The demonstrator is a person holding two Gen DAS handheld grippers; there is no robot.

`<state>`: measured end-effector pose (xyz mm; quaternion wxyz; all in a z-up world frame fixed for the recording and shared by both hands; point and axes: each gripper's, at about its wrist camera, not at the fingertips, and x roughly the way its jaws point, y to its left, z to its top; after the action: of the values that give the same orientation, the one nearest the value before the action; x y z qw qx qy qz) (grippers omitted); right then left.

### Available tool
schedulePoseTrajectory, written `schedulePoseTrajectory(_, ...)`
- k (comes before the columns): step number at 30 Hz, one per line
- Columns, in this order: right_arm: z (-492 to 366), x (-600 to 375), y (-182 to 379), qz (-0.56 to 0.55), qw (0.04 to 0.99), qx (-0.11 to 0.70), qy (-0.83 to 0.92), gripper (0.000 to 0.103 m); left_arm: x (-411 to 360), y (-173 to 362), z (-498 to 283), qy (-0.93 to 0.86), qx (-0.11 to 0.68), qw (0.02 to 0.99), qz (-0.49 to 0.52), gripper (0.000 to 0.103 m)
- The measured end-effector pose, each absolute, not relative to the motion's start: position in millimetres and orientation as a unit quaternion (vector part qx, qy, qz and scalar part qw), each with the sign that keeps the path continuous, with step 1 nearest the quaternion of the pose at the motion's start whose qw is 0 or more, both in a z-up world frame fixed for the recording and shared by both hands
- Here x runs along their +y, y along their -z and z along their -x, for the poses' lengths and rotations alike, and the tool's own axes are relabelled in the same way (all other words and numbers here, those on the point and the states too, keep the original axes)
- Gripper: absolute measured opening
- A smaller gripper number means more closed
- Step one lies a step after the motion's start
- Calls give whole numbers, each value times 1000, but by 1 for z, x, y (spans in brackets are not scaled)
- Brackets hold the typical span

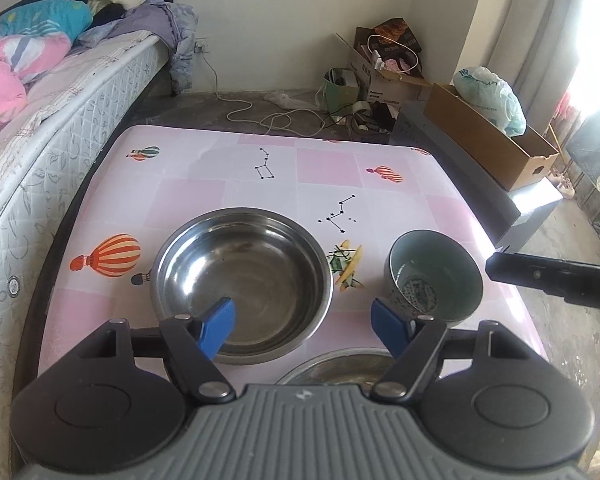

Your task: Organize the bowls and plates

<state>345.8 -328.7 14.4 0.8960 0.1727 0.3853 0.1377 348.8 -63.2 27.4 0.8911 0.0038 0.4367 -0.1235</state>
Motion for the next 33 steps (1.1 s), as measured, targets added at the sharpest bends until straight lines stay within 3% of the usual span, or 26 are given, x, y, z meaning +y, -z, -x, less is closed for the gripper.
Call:
schedulePoseTrajectory(11,-351,-377,17,-210,886,401,-99,56,-125,-14,-366,165,447,879,-12,67)
schedulePoseTrajectory(19,-372,-382,40,-216,881,412,-88,56,-161,12,-384,161,467,869,-21,48)
schedulePoseTrajectory(25,-388,-381,57,-214,879,419,-77,48,-172,27,-394,156,487,859,-19,29)
schedulePoseTrajectory(33,-404,-382,78,-216,874,431,-65,32,-172,37,-405,134,499,856,-12,22)
